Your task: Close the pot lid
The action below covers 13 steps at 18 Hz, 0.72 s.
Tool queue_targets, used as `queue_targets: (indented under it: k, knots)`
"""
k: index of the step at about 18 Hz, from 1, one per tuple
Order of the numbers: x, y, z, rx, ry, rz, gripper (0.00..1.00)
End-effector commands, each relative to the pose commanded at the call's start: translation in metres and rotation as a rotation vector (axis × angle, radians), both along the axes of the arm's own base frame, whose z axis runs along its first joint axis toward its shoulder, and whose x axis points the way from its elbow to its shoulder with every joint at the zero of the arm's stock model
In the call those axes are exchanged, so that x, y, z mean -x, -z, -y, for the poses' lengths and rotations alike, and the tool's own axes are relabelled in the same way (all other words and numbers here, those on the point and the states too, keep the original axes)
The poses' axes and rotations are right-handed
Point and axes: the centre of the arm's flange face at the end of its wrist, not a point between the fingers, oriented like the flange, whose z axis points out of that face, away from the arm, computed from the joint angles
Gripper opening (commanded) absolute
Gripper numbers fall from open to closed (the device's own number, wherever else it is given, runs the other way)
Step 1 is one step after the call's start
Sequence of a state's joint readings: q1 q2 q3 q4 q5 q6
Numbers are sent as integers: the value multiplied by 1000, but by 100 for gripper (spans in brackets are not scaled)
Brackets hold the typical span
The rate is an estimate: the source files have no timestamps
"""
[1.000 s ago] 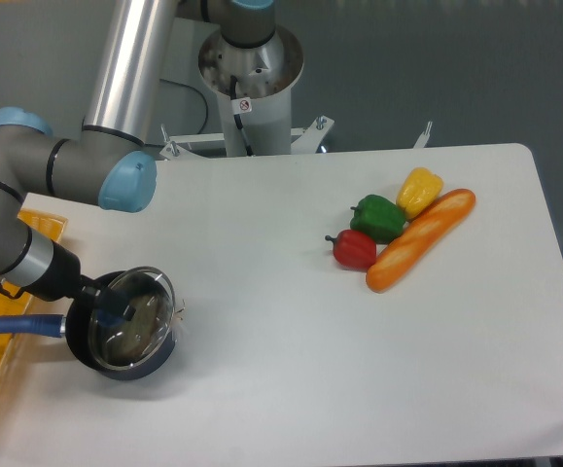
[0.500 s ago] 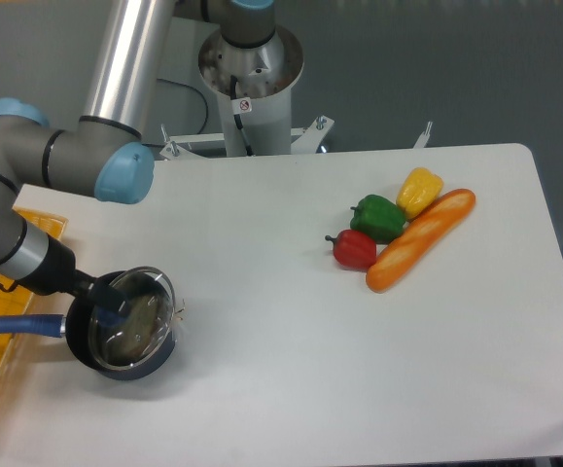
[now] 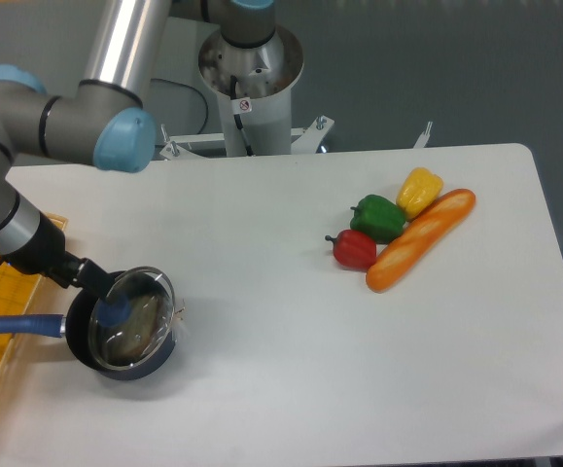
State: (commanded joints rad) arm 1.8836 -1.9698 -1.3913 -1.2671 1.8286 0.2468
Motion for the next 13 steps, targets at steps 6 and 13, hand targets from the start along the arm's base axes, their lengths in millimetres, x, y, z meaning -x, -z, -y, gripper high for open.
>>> queue_targets:
  k: [6, 13]
  knots:
    - [52, -14, 21, -16, 26, 67, 100]
    - [142, -5, 49, -5, 63, 134, 100]
